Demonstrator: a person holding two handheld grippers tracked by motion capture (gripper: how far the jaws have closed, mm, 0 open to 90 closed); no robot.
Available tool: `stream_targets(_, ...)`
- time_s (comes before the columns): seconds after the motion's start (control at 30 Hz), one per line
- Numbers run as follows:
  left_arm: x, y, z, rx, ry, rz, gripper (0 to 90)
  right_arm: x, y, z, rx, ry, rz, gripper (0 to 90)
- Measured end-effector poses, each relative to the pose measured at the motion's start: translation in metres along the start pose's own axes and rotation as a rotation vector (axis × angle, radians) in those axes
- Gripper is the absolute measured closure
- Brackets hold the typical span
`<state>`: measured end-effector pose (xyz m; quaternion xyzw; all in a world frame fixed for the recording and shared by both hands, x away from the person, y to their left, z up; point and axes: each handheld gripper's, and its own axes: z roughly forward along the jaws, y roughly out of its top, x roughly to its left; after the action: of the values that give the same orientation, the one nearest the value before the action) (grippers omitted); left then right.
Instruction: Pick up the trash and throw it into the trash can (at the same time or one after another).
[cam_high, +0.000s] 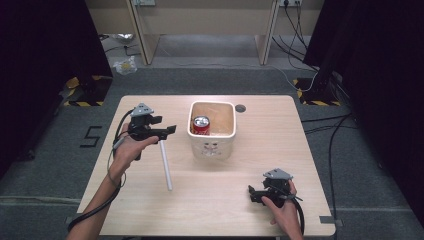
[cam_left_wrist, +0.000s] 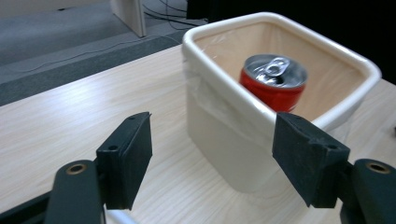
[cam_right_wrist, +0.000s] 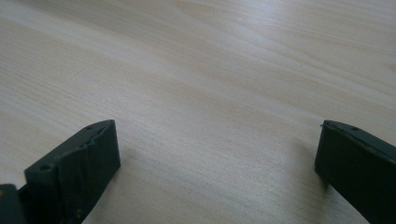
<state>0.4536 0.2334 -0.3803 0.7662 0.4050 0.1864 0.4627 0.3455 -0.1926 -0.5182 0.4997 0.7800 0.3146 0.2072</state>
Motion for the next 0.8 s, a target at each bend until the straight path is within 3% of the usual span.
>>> stream_targets(0.5, 0.014, -0.042, 0.012, 0.035, 0.062, -0.056, 29.5, 0.0, 0.0, 0.0, 0.0, 0.001, 0.001, 0.3)
stream_targets(0.8, 0.013, -0.072, 0.028, 0.102, 0.08, -0.064, 31.8, 0.0, 0.0, 0.0, 0.0, 0.001, 0.001, 0.3)
